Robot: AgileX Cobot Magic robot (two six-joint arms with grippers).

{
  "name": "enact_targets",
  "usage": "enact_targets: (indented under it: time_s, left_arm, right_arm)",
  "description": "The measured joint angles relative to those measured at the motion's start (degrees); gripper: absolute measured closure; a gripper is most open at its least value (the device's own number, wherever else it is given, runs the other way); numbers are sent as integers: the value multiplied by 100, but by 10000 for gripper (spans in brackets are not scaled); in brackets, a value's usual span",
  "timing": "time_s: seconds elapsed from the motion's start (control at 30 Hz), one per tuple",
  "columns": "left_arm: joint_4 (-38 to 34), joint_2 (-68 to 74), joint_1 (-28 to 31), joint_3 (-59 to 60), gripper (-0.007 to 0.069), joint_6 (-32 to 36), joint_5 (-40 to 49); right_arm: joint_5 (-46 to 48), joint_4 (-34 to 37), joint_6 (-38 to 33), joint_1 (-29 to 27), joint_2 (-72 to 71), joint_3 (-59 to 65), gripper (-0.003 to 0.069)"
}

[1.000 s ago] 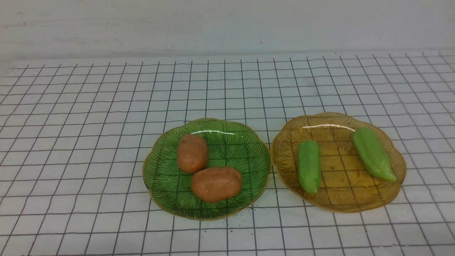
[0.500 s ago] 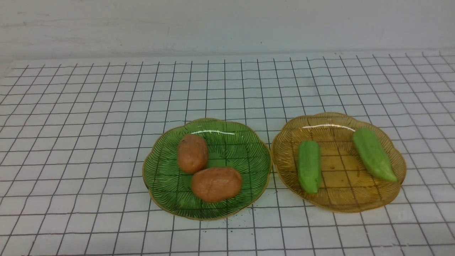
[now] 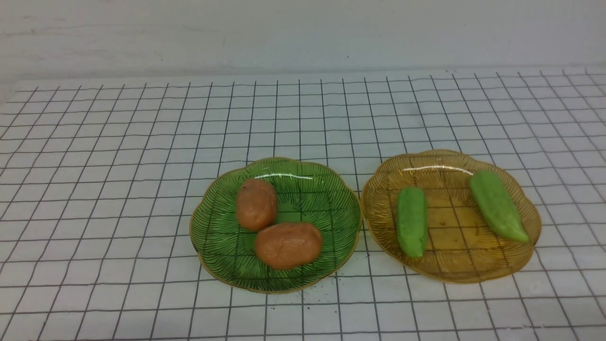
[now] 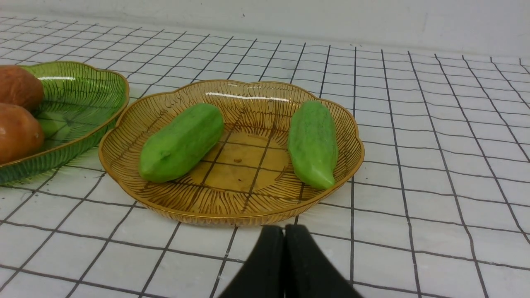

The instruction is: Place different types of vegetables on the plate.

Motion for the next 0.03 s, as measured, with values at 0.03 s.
enact_targets:
  time_s: [0.03]
  left_arm:
    - [0,0,0,0,632,0,0]
  right_arm:
    - [0,0,0,0,0,0,665]
